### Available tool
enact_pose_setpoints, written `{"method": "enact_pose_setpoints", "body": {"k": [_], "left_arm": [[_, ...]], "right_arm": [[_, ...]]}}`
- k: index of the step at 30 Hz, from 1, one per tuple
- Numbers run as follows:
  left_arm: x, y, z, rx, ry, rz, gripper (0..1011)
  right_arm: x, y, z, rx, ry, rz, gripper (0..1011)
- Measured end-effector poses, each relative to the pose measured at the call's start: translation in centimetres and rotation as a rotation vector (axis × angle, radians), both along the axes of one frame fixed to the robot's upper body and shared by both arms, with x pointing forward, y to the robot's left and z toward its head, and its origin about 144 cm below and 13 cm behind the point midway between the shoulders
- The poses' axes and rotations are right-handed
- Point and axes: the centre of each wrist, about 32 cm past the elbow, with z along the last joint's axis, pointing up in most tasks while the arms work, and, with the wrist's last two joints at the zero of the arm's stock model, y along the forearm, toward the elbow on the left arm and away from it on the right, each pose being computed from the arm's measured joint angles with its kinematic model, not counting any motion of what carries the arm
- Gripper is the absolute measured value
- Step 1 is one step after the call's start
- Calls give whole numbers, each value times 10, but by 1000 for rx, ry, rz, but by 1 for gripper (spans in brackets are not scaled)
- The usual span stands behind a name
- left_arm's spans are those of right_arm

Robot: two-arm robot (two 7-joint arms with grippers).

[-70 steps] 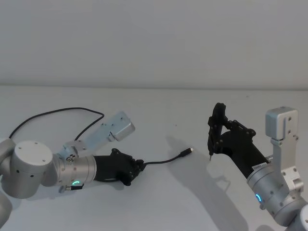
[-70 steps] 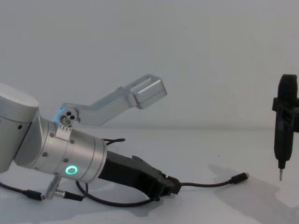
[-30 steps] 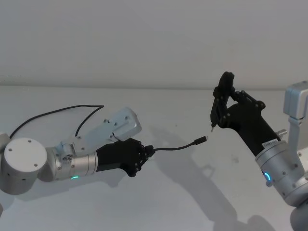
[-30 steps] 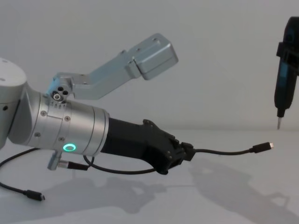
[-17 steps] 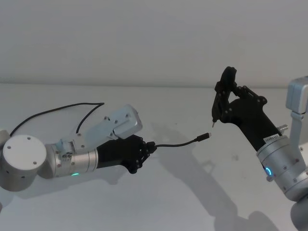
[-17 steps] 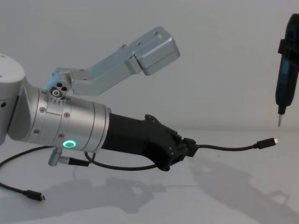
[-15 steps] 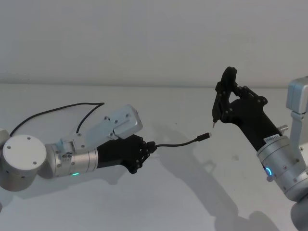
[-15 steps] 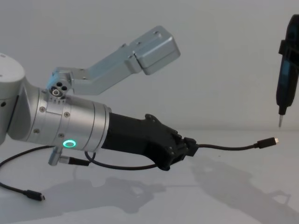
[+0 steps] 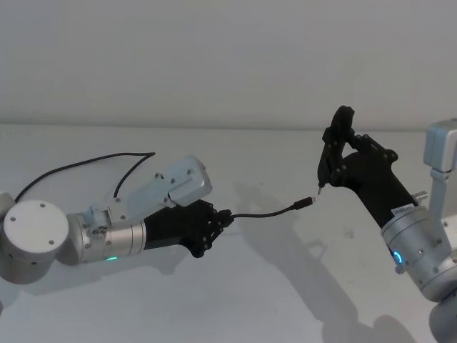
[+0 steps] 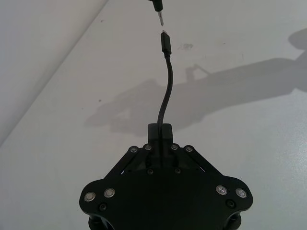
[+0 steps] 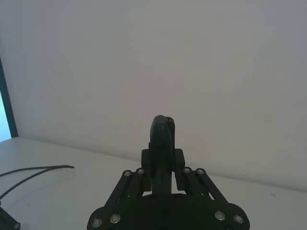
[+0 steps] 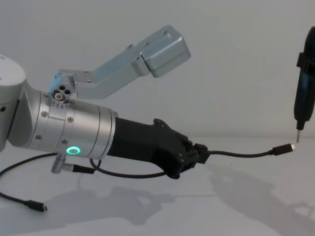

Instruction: Pick up the data cable with the one hand.

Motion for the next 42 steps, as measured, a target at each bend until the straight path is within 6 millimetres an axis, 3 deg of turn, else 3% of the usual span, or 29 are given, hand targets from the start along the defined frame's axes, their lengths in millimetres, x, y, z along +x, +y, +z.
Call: {"method": "enact_pose_setpoints", "body": {"k": [42], "left_arm": [[0,0,1,0,-3,-2,36]], "right_arm": [[-6,4,-6,12,27,3,275]]}}
